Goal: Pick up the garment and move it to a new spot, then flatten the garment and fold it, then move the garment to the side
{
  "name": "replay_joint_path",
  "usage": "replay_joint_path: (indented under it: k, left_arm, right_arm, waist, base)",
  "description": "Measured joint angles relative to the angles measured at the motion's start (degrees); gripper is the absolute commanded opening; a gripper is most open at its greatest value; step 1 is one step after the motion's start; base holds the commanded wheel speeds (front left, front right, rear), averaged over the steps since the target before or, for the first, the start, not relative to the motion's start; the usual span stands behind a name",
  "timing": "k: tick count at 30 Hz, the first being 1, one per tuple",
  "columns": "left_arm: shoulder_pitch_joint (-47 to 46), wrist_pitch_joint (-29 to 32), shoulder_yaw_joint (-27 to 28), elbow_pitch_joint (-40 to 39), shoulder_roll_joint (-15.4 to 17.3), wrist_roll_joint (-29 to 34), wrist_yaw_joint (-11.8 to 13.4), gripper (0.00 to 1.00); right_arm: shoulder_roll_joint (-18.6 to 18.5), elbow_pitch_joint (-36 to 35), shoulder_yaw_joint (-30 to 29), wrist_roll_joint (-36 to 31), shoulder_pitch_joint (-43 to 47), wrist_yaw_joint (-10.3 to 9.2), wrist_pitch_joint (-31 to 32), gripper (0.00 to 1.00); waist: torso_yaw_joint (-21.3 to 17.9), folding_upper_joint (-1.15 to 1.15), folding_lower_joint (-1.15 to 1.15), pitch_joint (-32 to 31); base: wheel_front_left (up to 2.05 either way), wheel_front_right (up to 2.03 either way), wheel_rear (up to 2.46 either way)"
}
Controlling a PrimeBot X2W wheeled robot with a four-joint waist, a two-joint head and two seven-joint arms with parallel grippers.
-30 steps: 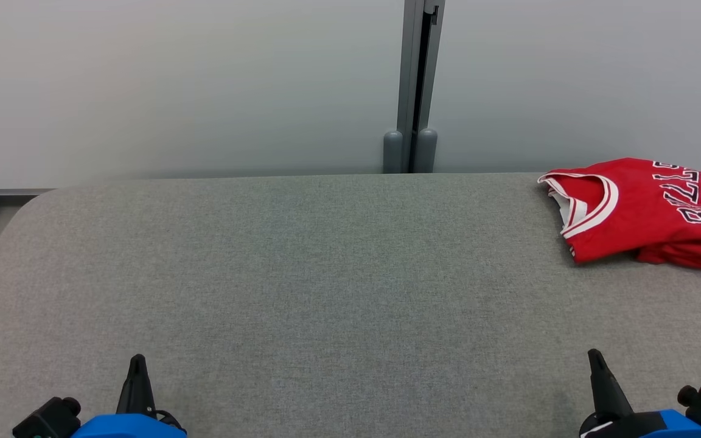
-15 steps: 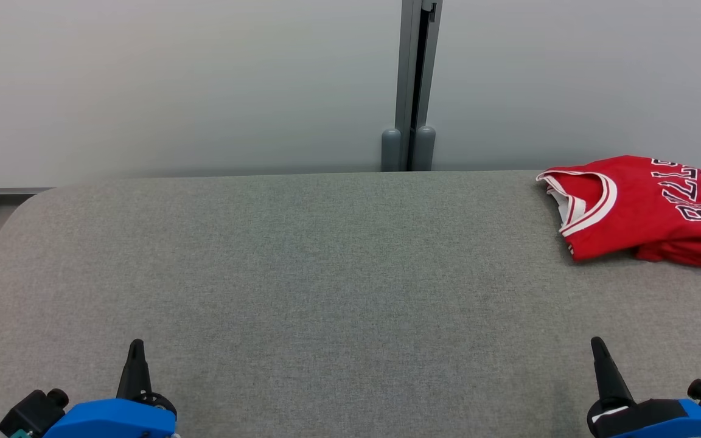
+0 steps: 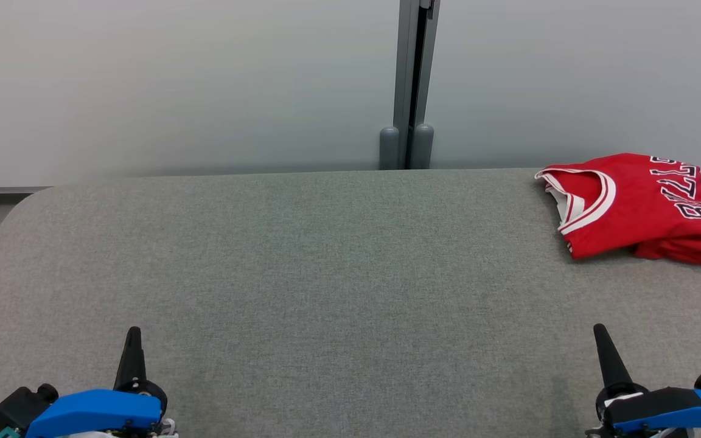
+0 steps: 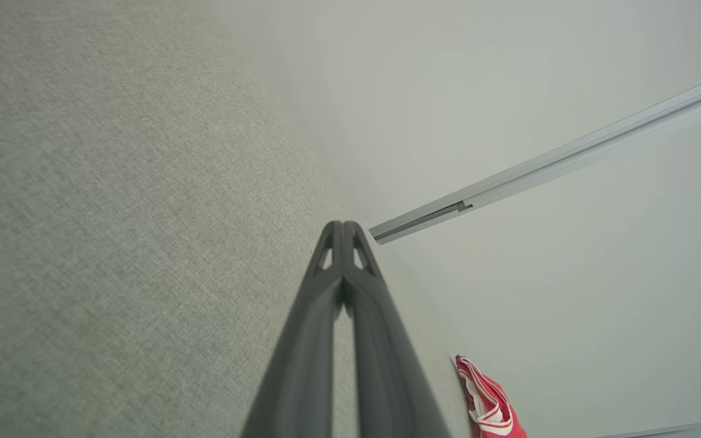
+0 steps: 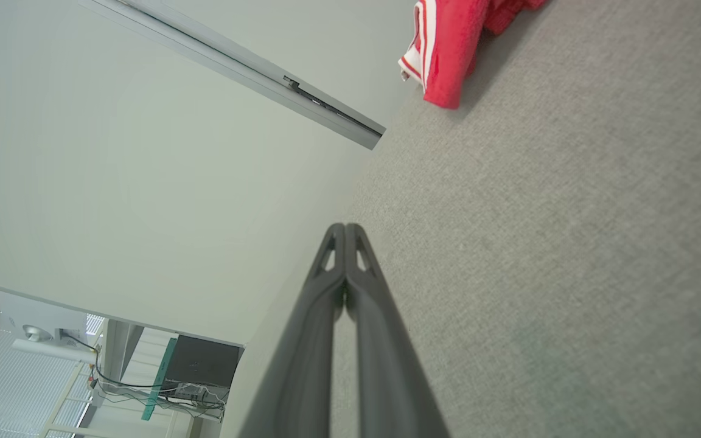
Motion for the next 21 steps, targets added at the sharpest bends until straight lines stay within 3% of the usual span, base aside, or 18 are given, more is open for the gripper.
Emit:
replay_joint_path:
  k: [21]
  left_arm:
    - [-1.33, 2.90, 0.67, -1.62, -0.12, -12.60, -0.87, 0.00]
  right_arm:
    - [-0.02, -1.43, -0.67, 11.61, -1.40, 0.00, 2.83, 0.00]
  waist:
    - [-0.31, 0.00, 0.00, 0.40]
  base:
    - [0.00, 0.00, 0.00]
